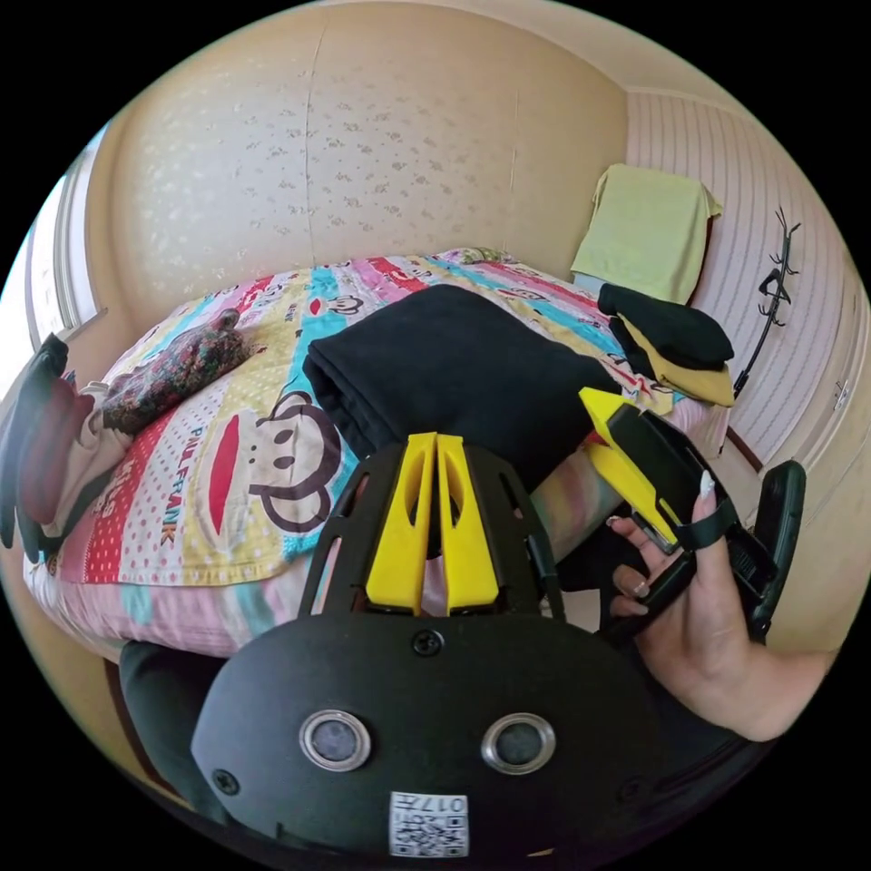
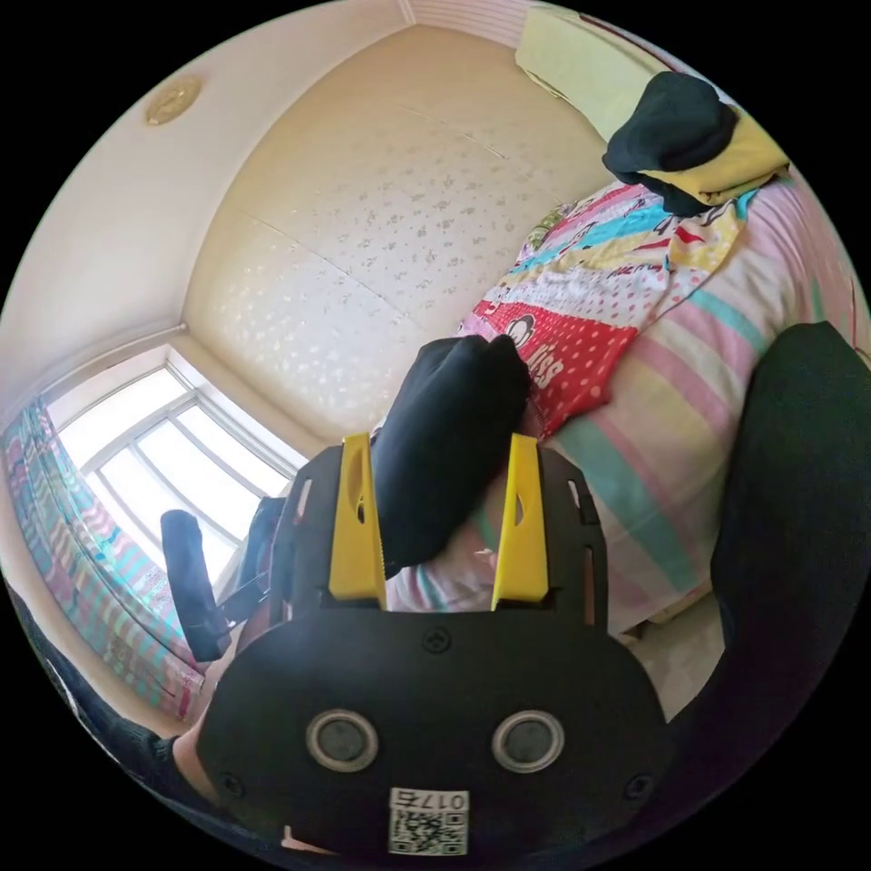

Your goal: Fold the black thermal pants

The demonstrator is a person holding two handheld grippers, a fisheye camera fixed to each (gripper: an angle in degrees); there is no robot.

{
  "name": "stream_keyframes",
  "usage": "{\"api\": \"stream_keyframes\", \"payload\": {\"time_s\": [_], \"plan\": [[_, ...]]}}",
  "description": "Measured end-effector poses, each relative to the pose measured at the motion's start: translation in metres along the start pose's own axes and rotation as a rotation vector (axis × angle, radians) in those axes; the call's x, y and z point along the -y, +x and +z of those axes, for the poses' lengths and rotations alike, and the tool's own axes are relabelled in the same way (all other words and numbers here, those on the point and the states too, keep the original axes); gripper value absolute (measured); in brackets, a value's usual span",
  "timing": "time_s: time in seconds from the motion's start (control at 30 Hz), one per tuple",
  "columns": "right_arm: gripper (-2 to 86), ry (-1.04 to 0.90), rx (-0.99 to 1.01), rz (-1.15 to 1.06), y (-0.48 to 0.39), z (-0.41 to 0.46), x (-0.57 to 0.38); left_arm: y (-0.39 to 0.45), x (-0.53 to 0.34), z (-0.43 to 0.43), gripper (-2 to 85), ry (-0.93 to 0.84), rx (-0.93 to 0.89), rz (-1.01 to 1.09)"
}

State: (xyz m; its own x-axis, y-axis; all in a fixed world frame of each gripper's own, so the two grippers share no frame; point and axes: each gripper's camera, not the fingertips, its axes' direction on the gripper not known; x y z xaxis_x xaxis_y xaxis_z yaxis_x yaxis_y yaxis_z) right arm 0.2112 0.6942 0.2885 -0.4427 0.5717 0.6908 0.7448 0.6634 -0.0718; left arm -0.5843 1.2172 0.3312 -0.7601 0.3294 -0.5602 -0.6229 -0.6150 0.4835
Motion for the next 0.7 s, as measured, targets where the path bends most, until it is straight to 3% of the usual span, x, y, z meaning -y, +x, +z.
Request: {"api": "stream_keyframes", "payload": {"time_s": [0.7], "plan": [[23.7, -0.126, 0.102, 0.108, -0.013, 0.059, 0.035, 0.009, 0.043, -0.019, -0.9, 0.011, -0.021, -0.041]]}}
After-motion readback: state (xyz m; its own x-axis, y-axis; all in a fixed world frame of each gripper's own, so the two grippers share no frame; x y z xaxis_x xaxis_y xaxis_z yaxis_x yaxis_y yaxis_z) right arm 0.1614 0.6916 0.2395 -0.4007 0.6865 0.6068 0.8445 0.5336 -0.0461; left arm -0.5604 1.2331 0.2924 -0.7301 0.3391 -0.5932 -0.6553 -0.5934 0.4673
